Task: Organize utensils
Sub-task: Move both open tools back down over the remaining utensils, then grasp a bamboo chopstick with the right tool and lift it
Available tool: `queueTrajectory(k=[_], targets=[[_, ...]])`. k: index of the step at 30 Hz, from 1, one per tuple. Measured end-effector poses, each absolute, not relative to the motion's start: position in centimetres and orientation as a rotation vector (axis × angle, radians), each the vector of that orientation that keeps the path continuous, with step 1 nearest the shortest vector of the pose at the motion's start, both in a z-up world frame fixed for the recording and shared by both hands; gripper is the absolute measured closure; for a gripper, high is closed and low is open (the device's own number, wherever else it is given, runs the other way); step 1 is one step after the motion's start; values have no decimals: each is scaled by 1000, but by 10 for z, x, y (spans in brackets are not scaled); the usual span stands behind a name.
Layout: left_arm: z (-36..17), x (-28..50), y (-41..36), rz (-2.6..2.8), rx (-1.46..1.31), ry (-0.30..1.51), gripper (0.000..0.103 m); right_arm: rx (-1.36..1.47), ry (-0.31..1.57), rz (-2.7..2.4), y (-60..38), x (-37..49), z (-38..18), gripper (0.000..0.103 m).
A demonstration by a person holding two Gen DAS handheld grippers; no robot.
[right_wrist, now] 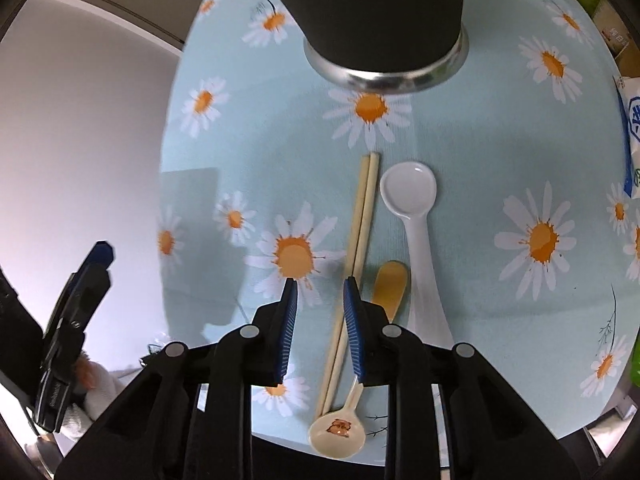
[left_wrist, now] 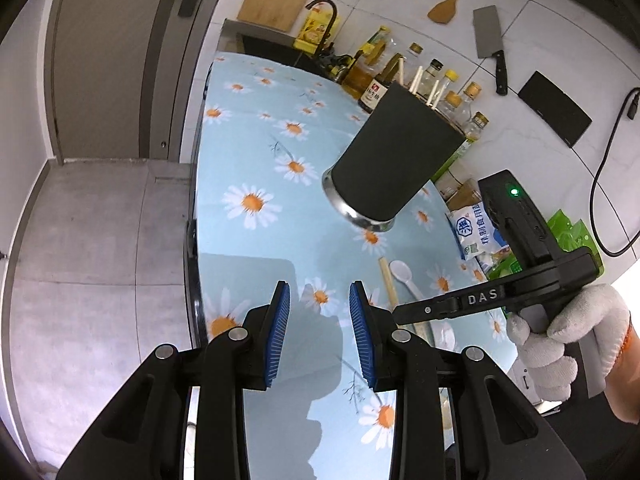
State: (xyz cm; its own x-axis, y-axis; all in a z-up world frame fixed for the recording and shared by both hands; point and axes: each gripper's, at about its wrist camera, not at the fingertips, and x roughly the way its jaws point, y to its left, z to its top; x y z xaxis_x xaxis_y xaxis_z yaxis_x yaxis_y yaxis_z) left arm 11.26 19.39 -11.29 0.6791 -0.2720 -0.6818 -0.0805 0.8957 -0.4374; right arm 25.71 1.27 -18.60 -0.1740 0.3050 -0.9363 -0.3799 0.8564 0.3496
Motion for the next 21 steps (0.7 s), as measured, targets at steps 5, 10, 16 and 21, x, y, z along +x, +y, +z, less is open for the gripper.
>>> queueTrajectory(k=[5,10,16,21], targets=[[-118,109,199,-107,-476,829,73,-105,1645,569,22,257,-193,81],[-121,107,206,-107,-491,828,73,-126,1672,547,34,254,-202,81],[-125,108,212,-107,-503,829,73,-166,1671,501,49,244,-206,85],[-126,112,211,-116,-505,831,73,-223,1655,437,60,237,-204,97]])
